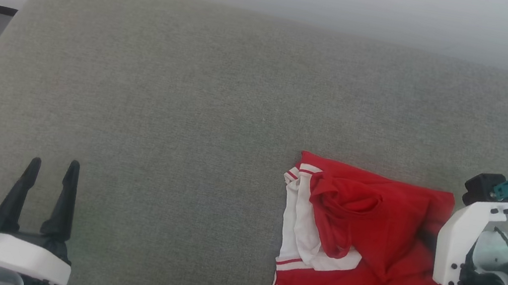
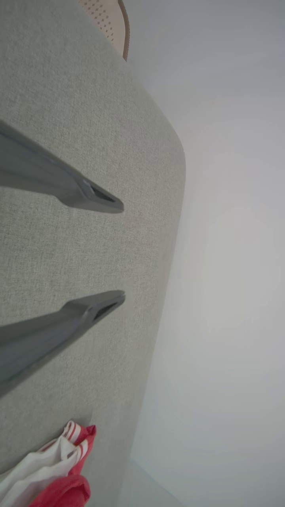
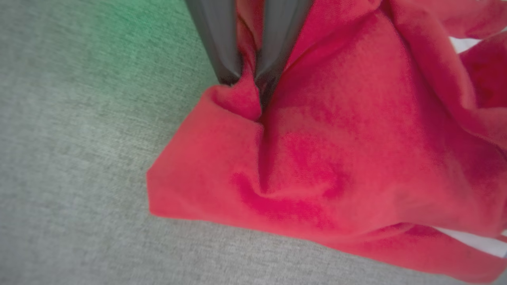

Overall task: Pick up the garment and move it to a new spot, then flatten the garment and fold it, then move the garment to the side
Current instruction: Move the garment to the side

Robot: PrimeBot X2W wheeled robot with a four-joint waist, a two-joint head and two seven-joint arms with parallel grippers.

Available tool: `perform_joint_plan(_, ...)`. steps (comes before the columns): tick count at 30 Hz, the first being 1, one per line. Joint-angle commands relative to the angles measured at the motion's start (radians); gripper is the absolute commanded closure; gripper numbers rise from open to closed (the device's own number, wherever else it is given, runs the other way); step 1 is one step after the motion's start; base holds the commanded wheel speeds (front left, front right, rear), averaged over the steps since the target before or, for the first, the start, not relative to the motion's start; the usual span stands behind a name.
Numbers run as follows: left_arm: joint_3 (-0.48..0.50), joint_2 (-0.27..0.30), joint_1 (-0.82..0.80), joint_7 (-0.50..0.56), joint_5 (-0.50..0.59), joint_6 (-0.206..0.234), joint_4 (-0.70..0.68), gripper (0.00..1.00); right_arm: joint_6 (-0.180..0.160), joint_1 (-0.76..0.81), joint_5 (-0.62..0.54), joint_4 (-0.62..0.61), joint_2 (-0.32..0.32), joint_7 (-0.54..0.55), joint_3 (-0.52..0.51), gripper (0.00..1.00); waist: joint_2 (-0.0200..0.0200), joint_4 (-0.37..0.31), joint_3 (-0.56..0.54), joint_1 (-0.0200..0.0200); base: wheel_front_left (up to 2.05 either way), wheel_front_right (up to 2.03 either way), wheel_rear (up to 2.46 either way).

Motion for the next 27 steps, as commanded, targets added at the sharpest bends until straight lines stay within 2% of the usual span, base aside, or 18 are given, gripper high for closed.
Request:
perform_joint_plan(1, 0.000, 0.003, -0.017, -0.005, -0.006, -0.002, -0.005, 0.00, -0.002, 0.002, -0.004, 0.001, -0.002, 0.010, 0.001, 1.00, -0.0001, -0.005, 0.002, 0.0000, 0.00, 0.00, 0.00)
perform_joint_plan(12, -0.049, 0.033, -0.091, -0.005, 0.010, -0.002, -0.031, 0.00, -0.002, -0.052, -0.071, -0.101, -0.102, -0.001, -0.114, 1.00, -0.0001, -0.107, 0.053, 0.0000, 0.00, 0.00, 0.00)
perform_joint_plan(20, -0.127, 0.060, -0.202, -0.005, 0.009, -0.002, -0.027, 0.00, -0.002, -0.147, -0.119, -0.066, -0.167, -0.036, -0.206, 1.00, -0.0001, -0.206, 0.120, 0.0000, 0.00, 0.00, 0.00)
perform_joint_plan(27, -0.208, 0.085, -0.319, -0.005, 0.013, -0.002, -0.022, 0.00, -0.002, -0.239, -0.181, -0.025, -0.256, -0.098, -0.210, 1.00, -0.0001, -0.284, 0.197, 0.0000, 0.00, 0.00, 0.00)
